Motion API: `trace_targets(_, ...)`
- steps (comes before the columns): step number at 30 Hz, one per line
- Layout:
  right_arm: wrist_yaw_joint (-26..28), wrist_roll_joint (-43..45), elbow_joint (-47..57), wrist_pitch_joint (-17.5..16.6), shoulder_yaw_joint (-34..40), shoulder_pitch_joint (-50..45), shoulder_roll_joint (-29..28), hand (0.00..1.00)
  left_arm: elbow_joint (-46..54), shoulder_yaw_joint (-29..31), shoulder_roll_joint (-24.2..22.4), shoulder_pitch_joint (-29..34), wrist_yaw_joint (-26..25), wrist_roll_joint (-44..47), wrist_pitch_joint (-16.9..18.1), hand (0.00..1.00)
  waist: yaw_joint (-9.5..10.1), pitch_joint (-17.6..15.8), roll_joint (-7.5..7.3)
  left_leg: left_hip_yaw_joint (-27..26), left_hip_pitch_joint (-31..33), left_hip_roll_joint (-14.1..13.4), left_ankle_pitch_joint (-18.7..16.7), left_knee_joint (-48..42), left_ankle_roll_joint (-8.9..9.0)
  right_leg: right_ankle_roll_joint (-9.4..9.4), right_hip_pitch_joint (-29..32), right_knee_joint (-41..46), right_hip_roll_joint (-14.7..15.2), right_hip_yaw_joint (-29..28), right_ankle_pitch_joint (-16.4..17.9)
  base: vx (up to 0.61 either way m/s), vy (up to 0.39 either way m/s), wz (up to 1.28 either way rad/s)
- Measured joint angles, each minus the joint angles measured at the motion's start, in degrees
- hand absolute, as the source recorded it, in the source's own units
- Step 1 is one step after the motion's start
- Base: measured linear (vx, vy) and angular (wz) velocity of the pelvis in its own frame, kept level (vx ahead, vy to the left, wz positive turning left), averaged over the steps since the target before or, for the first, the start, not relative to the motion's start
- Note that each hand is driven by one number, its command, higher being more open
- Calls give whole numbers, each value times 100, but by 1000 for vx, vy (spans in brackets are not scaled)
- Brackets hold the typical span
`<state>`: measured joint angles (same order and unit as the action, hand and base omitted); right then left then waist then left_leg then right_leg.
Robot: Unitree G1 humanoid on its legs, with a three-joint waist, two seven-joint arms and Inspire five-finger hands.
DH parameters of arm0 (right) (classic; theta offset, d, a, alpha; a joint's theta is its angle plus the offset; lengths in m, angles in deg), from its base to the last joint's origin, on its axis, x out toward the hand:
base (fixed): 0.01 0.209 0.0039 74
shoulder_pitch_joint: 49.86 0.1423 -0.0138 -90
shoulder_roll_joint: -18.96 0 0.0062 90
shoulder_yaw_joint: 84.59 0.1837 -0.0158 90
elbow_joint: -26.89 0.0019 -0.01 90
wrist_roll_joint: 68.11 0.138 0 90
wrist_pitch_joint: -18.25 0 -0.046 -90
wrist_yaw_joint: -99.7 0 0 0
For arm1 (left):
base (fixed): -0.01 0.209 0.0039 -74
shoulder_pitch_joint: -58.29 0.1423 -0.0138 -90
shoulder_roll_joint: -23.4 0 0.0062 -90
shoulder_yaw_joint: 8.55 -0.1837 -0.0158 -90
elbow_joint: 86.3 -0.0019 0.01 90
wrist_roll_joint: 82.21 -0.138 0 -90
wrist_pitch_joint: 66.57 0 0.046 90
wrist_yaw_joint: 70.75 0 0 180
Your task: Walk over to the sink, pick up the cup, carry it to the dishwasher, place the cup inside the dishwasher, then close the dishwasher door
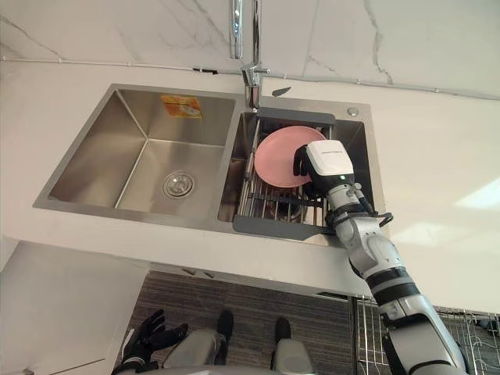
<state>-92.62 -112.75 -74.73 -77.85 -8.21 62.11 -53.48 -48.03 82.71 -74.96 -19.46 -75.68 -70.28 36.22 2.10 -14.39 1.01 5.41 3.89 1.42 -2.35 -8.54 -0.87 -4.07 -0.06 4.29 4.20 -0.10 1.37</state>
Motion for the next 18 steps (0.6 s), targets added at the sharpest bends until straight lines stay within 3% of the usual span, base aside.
trace_targets(6, -88, -47, 1076, -210, 344, -265, 44, 30, -18, 20, 3, 0, 3, -75, -13, 90, -14, 9, -14, -66, -196, -17, 27, 173, -6, 6, -96, -25, -5, -85, 3, -7, -12, -6)
trace_targets(18, -268, -44, 1796, -468, 576, -640, 55, 30, -96, 17, 79, 2, 39, -207, -58, 90, -87, 157, -142, -176, -499, -29, 44, 360, -10, 6, -292, -93, -5, -187, 2, 10, -5, -4)
